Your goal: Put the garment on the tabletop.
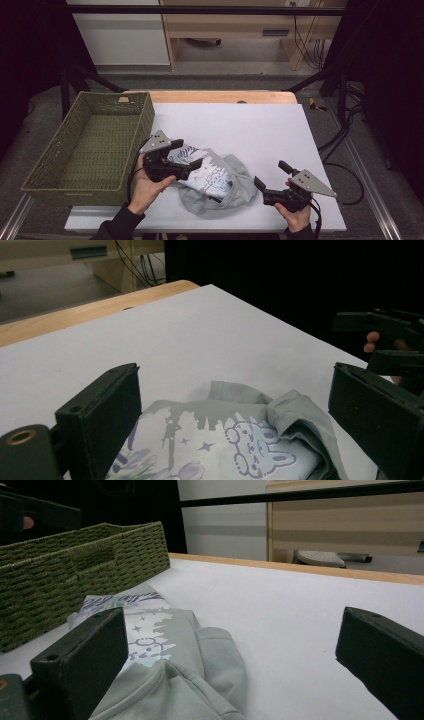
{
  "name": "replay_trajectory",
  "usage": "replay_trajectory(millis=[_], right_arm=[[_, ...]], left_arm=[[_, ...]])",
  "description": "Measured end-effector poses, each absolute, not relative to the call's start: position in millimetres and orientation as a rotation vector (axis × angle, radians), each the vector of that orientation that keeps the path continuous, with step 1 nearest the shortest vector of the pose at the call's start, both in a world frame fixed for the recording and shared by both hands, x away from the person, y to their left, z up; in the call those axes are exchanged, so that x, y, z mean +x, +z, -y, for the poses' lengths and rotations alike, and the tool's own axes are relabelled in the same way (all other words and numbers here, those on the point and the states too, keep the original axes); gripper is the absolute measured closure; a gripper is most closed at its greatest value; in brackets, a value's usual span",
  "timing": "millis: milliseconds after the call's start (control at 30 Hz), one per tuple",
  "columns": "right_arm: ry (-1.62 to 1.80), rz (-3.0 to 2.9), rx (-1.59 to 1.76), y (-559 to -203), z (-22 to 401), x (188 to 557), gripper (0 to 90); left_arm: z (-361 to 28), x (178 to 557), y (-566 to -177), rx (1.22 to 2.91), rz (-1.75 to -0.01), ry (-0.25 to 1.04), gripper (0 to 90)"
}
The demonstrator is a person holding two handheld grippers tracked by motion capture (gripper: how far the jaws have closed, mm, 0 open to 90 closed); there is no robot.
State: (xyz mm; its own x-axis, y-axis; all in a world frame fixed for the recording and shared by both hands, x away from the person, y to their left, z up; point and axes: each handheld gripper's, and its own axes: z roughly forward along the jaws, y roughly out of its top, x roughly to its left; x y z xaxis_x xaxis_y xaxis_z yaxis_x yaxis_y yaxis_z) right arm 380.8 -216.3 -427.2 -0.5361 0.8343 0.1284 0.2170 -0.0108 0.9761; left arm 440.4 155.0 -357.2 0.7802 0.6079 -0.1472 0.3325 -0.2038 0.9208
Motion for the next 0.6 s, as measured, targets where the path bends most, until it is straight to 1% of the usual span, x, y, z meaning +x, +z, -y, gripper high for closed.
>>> replay_trajectory(millis=[233,500,600], right_arm=[[1.591,-1.759,1.088,-427,217,381,0.6],[1.585,-1.759,1.089,-426,218,380,0.6],[1.588,-1.755,1.091,-426,219,380,0.6]], left_arm=[[-170,425,-368,1.778,-0.704,0.345,6.4],[-187,414,-384,1.724,-0.734,0.389,6.3],[-192,409,-389,1.716,-0.745,0.387,6.3]])
